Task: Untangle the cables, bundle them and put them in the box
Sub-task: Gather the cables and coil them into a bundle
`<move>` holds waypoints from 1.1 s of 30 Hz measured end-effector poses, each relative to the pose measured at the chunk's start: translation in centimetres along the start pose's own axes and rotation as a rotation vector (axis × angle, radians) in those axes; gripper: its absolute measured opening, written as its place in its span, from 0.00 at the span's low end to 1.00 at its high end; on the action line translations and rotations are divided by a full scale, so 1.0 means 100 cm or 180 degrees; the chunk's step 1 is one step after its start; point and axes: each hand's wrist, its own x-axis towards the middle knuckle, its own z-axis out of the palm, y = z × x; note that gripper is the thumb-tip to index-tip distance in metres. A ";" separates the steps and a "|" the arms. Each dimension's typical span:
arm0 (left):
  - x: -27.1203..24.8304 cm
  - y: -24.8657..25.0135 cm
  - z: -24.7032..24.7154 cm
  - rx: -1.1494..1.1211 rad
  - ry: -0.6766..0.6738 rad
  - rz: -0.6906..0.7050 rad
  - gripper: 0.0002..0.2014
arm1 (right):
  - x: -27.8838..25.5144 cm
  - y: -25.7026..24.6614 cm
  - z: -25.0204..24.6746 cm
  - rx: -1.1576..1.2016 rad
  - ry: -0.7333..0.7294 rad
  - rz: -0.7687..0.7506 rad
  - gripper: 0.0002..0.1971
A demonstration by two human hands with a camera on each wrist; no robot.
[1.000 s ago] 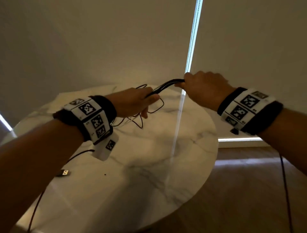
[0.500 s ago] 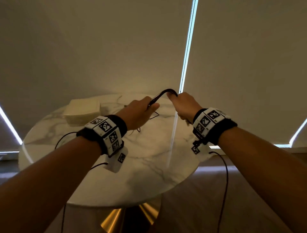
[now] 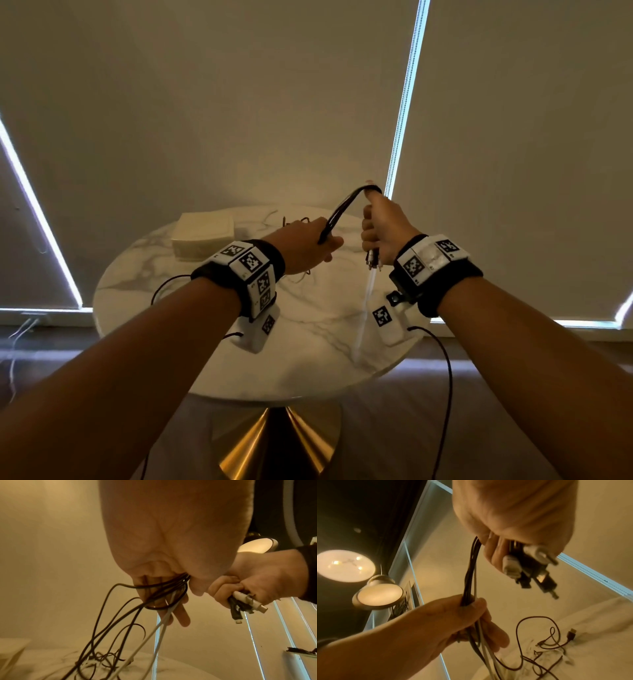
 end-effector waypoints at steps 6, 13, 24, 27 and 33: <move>-0.002 0.018 -0.004 -0.0070 -0.0254 -0.0160 0.16 | -0.003 -0.010 -0.010 0.0766 -0.0023 0.0167 0.28; -0.008 0.022 0.006 0.0011 -0.0170 -0.0181 0.17 | -0.006 -0.015 -0.017 0.1314 -0.0024 0.0196 0.27; -0.027 0.030 0.011 0.0766 0.0422 0.0333 0.13 | -0.011 -0.016 -0.007 0.1691 0.0128 -0.0117 0.17; -0.026 0.032 0.013 0.0939 0.0601 0.0452 0.15 | -0.016 -0.011 -0.003 0.1567 0.0209 -0.0158 0.19; -0.031 0.029 0.011 0.1809 0.0901 0.0567 0.14 | -0.020 -0.001 0.004 0.0249 0.0131 -0.0325 0.24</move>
